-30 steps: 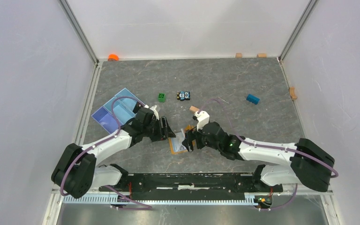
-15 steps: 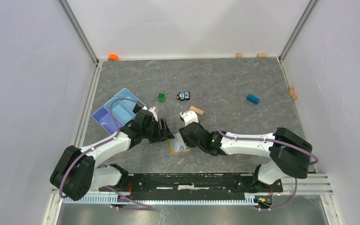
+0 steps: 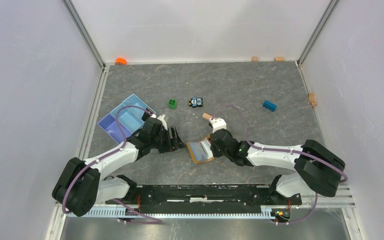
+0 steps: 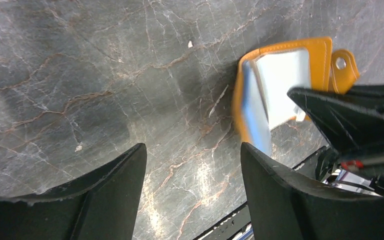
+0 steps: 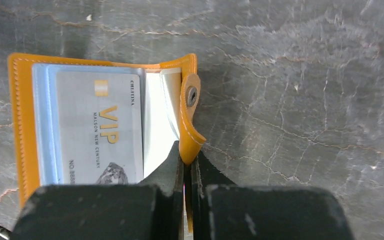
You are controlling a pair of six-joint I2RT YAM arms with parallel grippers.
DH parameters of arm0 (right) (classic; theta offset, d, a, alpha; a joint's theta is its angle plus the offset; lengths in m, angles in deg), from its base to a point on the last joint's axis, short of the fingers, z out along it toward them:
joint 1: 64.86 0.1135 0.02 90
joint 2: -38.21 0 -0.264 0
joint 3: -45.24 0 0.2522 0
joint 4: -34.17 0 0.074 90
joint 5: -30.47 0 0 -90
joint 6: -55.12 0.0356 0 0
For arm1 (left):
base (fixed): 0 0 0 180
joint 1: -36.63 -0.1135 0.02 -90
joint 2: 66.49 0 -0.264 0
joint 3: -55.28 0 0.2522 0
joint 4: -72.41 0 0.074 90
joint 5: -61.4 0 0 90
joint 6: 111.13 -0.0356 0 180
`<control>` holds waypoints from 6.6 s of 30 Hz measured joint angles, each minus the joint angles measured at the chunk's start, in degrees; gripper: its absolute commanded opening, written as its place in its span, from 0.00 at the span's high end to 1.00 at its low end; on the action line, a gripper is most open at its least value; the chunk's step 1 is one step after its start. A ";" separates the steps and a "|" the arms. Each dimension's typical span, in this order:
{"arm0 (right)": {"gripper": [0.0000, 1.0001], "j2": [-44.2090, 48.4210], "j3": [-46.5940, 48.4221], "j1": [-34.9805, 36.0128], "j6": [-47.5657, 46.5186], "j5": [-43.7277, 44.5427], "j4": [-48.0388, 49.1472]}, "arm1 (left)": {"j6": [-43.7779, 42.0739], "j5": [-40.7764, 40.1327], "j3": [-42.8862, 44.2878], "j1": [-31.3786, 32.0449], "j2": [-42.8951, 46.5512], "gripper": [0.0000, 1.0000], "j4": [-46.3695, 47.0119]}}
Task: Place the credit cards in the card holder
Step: Turn over the card slot in the card holder.
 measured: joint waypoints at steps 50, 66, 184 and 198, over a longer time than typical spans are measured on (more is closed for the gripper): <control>1.00 6.27 -12.26 -8.26 7.02 -17.94 13.22 | 10.12 7.41 7.50 10.32 -16.76 0.13 16.94; 1.00 6.69 -12.26 -7.08 7.06 -17.51 13.11 | 7.48 2.27 11.06 12.72 -19.76 0.14 9.03; 0.18 0.70 -0.85 4.96 -7.69 -1.44 -2.71 | 9.75 -5.03 2.71 11.74 -10.25 0.50 9.99; 0.44 -1.33 -0.83 5.01 -5.44 1.66 -3.02 | 9.73 -4.98 2.58 11.52 -10.25 0.50 9.68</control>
